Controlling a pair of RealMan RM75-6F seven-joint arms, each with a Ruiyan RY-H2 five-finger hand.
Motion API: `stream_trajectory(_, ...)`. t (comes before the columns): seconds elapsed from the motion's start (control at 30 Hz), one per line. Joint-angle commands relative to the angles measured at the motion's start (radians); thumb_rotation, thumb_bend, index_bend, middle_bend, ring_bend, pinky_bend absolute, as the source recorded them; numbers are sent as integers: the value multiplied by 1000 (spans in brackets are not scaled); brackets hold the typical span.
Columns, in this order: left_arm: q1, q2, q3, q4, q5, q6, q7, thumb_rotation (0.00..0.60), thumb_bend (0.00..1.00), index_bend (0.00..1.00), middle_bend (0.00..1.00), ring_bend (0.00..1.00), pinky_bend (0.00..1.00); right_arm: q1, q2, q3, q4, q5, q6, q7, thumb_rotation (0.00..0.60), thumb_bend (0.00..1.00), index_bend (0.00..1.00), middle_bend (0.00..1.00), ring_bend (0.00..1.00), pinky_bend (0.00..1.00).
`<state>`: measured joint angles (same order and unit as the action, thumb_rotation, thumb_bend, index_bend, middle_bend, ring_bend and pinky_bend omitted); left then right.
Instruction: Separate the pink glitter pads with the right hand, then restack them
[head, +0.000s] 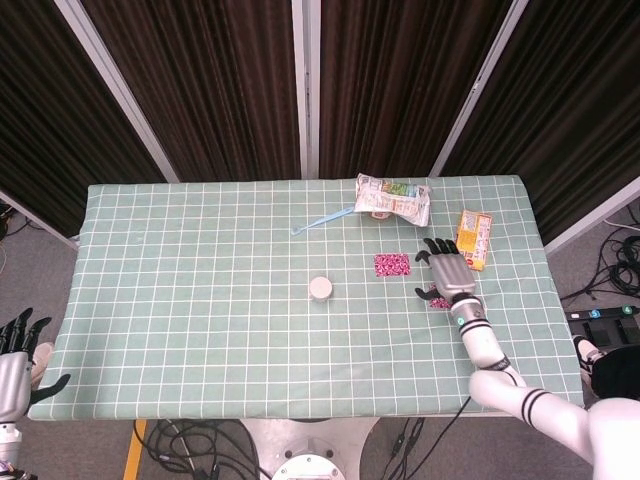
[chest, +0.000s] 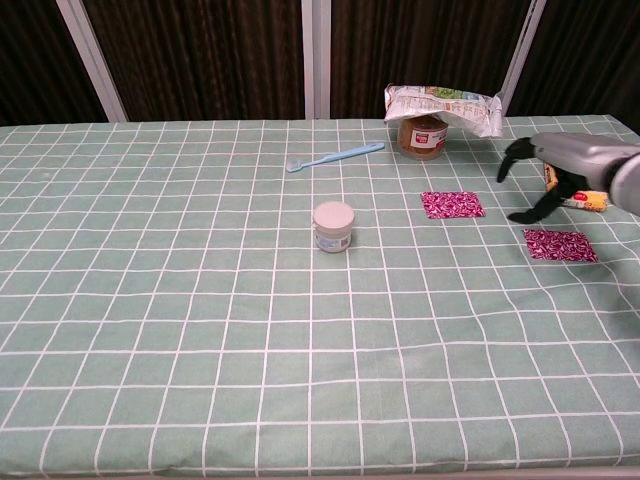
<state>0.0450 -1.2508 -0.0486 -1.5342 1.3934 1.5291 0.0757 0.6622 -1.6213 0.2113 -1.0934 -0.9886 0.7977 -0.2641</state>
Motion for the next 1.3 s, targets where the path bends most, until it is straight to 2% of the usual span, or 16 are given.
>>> stream_trajectory(0.03,0,0,1,-1,1,0,0,600,173,224,146,106,126,-52,43,-44,-32,-7,27,3,520,153,303,58,0,0)
stream_trajectory(0.27,-1,1,2,-8,5,2,4,600,173,225,146,106,126,-78,18,-79,50,-20,-5,39,522,155,302,58,0,0)
stream_trajectory(0.73,3,5,4,-11,1,4,3,600,173,225,146,106,126,-73,-54,-87,161,-66,-43,80,525,153,306,58,0,0)
stream_trajectory(1.3,2,6,3,-14,3,4,4,600,173,225,146,106,126,-86,-23,-66,128,-88,-22,101,519,155,397,92,0,0)
